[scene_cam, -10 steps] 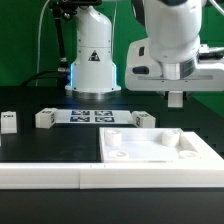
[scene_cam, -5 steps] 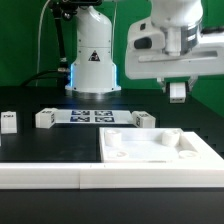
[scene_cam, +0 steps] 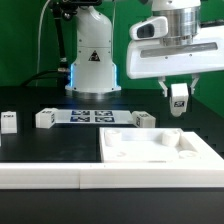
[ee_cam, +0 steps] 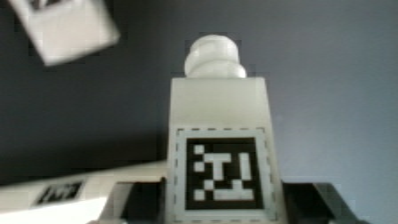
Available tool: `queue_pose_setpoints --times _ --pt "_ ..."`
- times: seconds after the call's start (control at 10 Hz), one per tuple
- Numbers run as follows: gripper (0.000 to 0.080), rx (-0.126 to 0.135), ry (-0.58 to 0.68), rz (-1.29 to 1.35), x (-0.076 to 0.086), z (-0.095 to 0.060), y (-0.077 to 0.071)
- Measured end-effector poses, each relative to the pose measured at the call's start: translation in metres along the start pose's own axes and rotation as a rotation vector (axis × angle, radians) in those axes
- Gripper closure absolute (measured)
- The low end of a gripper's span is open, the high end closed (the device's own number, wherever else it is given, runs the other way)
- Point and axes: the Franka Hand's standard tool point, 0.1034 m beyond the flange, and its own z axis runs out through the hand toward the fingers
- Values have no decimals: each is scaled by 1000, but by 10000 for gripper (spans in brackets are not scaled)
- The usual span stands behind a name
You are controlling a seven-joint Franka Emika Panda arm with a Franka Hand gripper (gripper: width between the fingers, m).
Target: Assemble one leg
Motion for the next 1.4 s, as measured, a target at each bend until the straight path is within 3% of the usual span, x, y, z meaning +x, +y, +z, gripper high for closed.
queue_pose_setpoints --times 0.4,0.8,1.0,1.2,1.3,1.4 --pt "508 13 242 -143 28 -20 -3" --pt "508 21 307 -155 27 -18 -4" --pt "508 13 346 -235 54 -27 -4" --pt "508 13 349 -273 85 -24 -2" --pt "508 11 342 -297 95 -20 0" --pt "508 12 342 -296 95 -20 -1"
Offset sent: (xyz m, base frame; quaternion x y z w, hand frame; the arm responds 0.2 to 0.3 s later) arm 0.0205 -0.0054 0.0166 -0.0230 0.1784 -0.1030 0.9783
